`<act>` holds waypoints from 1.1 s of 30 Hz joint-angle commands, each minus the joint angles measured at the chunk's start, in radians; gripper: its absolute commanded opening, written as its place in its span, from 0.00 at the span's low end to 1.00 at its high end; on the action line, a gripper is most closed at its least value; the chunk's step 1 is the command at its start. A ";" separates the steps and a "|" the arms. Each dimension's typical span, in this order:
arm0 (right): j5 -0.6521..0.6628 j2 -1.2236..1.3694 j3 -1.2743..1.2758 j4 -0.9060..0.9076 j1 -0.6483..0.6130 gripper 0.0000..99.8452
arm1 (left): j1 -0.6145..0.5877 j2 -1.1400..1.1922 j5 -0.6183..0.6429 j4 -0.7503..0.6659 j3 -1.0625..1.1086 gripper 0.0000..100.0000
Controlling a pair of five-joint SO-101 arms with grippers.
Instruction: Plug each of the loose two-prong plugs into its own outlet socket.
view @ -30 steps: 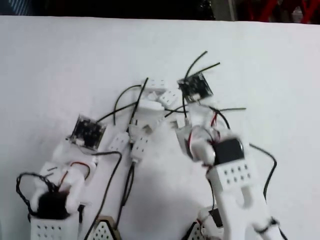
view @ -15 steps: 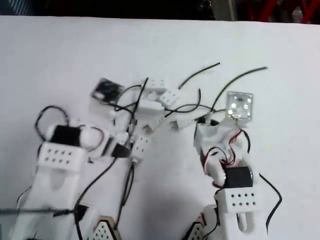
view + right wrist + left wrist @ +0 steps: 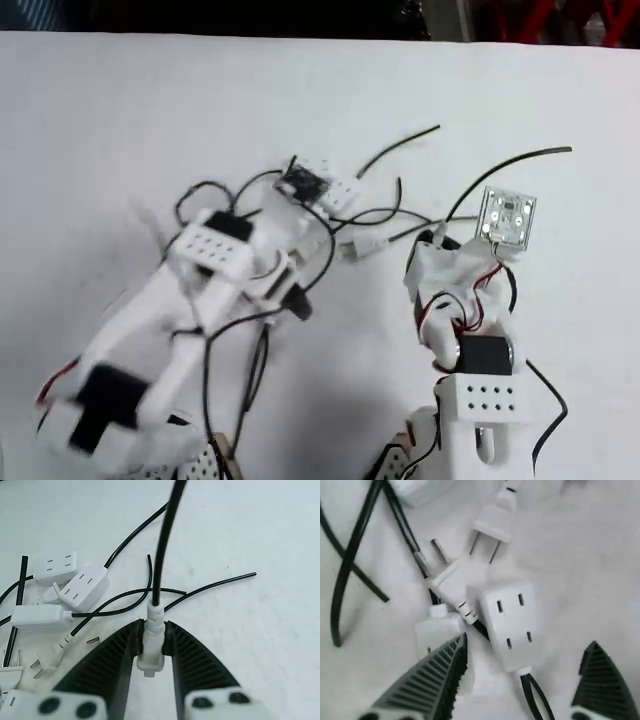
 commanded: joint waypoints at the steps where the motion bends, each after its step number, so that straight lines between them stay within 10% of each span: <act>1: -0.006 -0.028 -0.008 -0.019 0.015 0.02 | 0.031 0.202 0.003 -0.014 -0.169 0.24; 12: -0.006 -0.028 -0.011 -0.021 0.074 0.02 | 0.131 0.407 -0.147 0.046 -0.417 0.13; 33: 0.002 -0.028 -0.012 -0.019 0.036 0.02 | 0.163 0.228 -0.172 0.318 -0.624 0.24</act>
